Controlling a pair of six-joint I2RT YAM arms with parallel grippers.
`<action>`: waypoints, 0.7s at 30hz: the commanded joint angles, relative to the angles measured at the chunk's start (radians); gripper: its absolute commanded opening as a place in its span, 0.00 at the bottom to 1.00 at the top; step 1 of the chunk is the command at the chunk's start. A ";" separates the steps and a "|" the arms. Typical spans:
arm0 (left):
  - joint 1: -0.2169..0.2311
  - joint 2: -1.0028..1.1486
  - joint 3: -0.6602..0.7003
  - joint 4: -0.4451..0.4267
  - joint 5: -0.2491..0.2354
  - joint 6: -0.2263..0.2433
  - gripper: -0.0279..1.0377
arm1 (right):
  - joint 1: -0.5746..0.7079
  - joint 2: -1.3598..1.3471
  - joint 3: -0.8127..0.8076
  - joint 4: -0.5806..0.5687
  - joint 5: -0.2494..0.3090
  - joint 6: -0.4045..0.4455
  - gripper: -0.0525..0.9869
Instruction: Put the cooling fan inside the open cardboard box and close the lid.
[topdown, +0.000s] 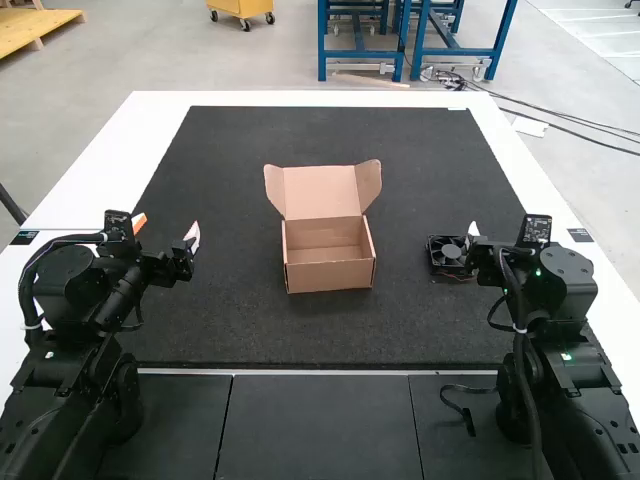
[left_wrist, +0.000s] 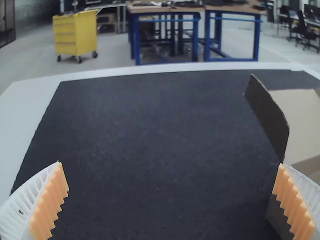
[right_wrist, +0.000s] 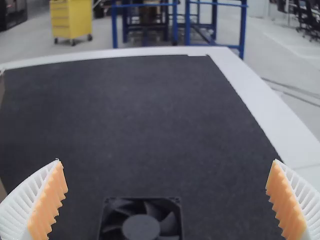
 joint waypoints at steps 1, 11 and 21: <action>0.008 -0.008 -0.006 0.006 0.008 0.005 0.94 | 0.007 -0.009 -0.152 0.005 -0.008 -0.006 0.93; 0.008 -0.008 -0.006 0.002 0.006 0.010 0.93 | 0.007 -0.009 -0.152 0.005 -0.012 0.003 0.93; 0.012 -0.008 -0.006 -0.001 -0.001 0.004 0.94 | 0.007 -0.008 -0.152 0.005 -0.017 0.005 0.93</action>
